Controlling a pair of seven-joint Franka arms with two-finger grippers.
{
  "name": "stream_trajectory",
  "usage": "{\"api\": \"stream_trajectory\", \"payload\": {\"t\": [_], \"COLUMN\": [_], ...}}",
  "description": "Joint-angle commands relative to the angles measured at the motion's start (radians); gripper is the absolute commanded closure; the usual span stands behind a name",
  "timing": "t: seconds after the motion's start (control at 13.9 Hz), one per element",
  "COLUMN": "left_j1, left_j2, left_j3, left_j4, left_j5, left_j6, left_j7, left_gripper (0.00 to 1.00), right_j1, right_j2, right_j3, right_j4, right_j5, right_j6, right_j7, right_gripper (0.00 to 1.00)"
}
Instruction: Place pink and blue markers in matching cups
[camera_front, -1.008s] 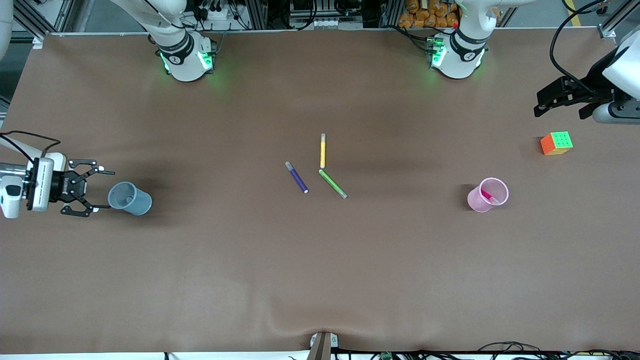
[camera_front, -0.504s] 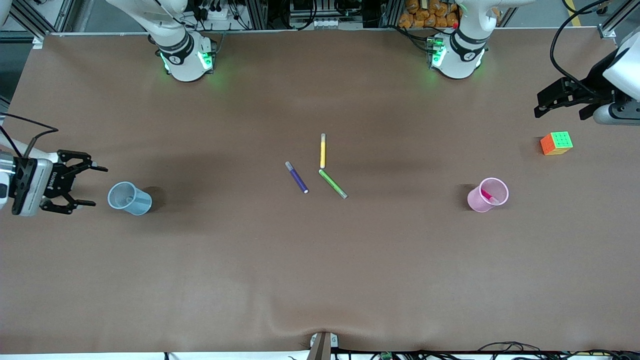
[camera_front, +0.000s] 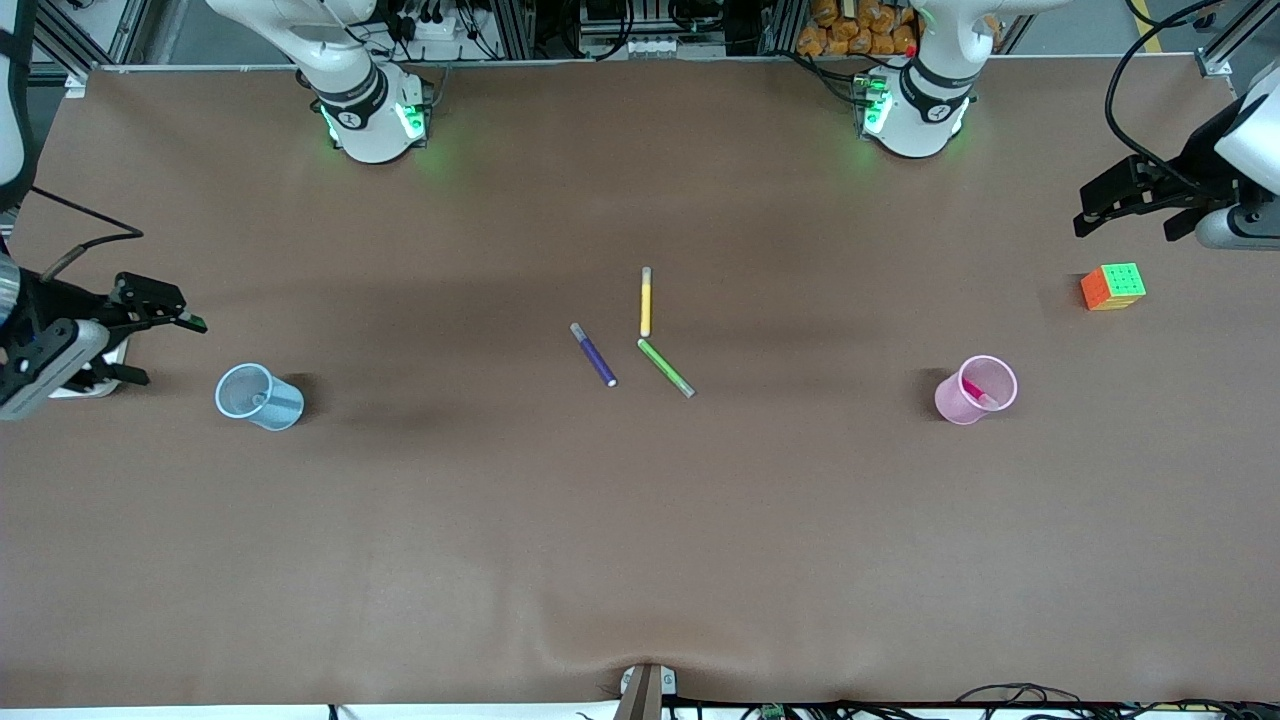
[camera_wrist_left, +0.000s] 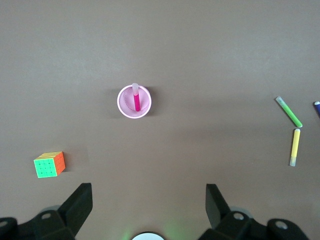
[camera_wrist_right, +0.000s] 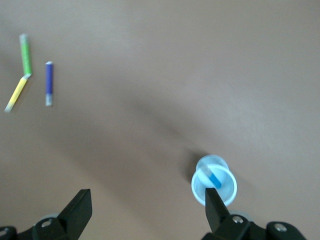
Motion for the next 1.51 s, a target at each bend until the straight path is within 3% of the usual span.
{"api": "stream_trajectory", "payload": {"t": [0.0,0.94,1.44], "left_j1": [0.004,0.002,0.002], "left_j2": [0.014,0.019,0.019], "left_j3": [-0.001,-0.003,-0.009], "left_j4": [0.024,0.021,0.019], "left_j5": [-0.004,-0.005,-0.005], "left_j6": [-0.002,-0.009,-0.02], "left_j7": [0.008,0.011,0.009], "left_gripper": [0.0,0.0,0.0], "right_j1": [0.022,-0.005,0.012], "right_j2": [-0.05,-0.217,-0.22], "right_j3": [-0.004,-0.002,0.001], "right_j4": [-0.018,-0.009,0.037], "right_j5": [-0.079,-0.157,-0.222], "right_j6": [-0.017,-0.197,-0.231], "right_j7": [0.206,0.715,0.723], "right_gripper": [0.0,0.0,0.0]}}
